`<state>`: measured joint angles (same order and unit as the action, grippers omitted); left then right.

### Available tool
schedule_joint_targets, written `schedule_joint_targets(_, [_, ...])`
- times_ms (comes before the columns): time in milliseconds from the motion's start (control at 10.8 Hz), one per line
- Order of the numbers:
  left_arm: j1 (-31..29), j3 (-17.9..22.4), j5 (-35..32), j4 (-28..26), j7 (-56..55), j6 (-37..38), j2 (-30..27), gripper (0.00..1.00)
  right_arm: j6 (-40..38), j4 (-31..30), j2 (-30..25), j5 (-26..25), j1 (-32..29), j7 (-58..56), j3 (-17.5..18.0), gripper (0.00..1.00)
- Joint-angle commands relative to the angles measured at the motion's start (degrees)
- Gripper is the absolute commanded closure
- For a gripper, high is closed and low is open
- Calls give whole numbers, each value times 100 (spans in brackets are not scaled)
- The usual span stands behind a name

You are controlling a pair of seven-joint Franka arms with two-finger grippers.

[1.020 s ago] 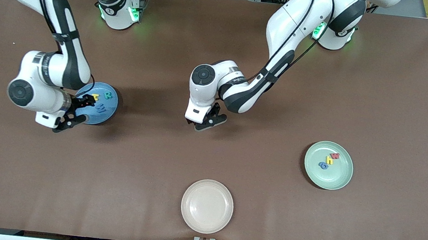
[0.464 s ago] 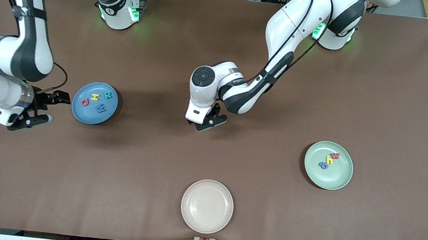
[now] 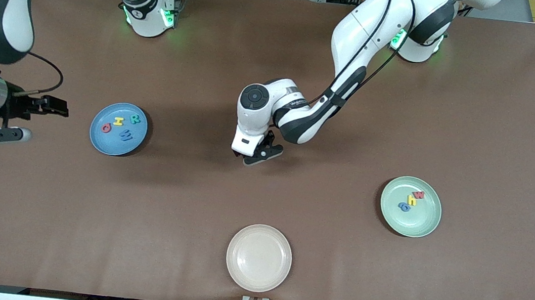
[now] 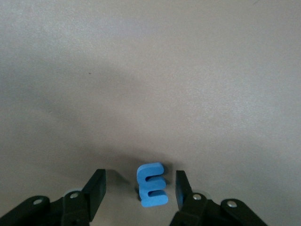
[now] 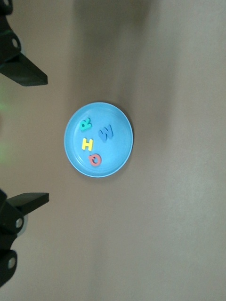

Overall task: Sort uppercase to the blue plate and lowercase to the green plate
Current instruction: 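Grasp the blue E with the left gripper while the right gripper withdraws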

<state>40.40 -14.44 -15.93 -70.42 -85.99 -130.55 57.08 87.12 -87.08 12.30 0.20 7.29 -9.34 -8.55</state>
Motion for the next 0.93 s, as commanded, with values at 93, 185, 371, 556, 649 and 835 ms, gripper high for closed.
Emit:
schedule_joint_targets(93, [82, 73, 90, 195, -15, -32, 120, 38, -248, 349, -385, -65, -586, 451, 608, 0])
schedule_joint_targets(185, [82, 73, 90, 204, -15, -32, 120, 42, -248, 358, -526, -64, -814, 451, 853, 0])
schedule_joint_targets(371, [82, 73, 90, 204, -15, -40, 154, 42, -257, 437, -597, -143, -896, 468, 960, 0])
schedule_joint_targets(556, [82, 73, 90, 204, -15, -40, 163, 42, -309, 604, -589, -143, -896, 486, 952, 0])
schedule_joint_targets(649, [82, 73, 90, 204, -15, -40, 163, 42, -301, 613, -589, -152, -896, 486, 952, 0])
schedule_joint_targets(835, [82, 73, 90, 204, -6, -67, 163, 56, -318, 605, -615, -143, -896, 538, 960, 0])
